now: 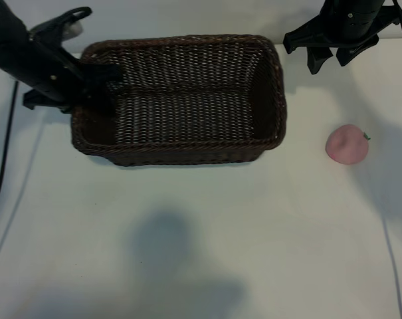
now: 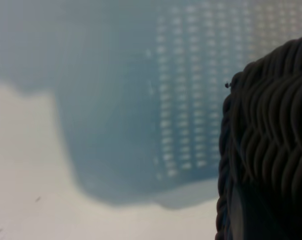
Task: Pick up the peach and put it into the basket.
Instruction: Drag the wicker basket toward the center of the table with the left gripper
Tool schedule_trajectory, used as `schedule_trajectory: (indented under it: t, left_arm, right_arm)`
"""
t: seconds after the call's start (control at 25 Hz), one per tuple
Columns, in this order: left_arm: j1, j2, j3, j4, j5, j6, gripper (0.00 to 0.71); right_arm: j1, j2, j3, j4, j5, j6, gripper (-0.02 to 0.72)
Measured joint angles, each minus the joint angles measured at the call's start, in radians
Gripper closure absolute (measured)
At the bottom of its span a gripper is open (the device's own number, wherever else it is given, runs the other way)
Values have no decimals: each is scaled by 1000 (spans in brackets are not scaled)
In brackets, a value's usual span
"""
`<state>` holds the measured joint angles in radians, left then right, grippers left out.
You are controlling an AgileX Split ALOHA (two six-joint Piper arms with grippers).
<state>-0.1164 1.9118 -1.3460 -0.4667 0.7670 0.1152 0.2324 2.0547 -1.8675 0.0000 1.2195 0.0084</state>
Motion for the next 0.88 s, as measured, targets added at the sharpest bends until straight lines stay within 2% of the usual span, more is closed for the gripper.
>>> schedule_trajectory:
  t: [0.32,0.52,0.88]
  left_arm:
    - [-51,121,-24,-13,-18,10,537]
    - [-52,171,-25,-14,-25,30,537]
    - [-52,179,-36,-23,-25,59,537]
  right_arm:
    - [0,0,0,0,0,0,220]
    - [0,0,0,0,0,0,220]
    - [0,0,0,0,0,0,220]
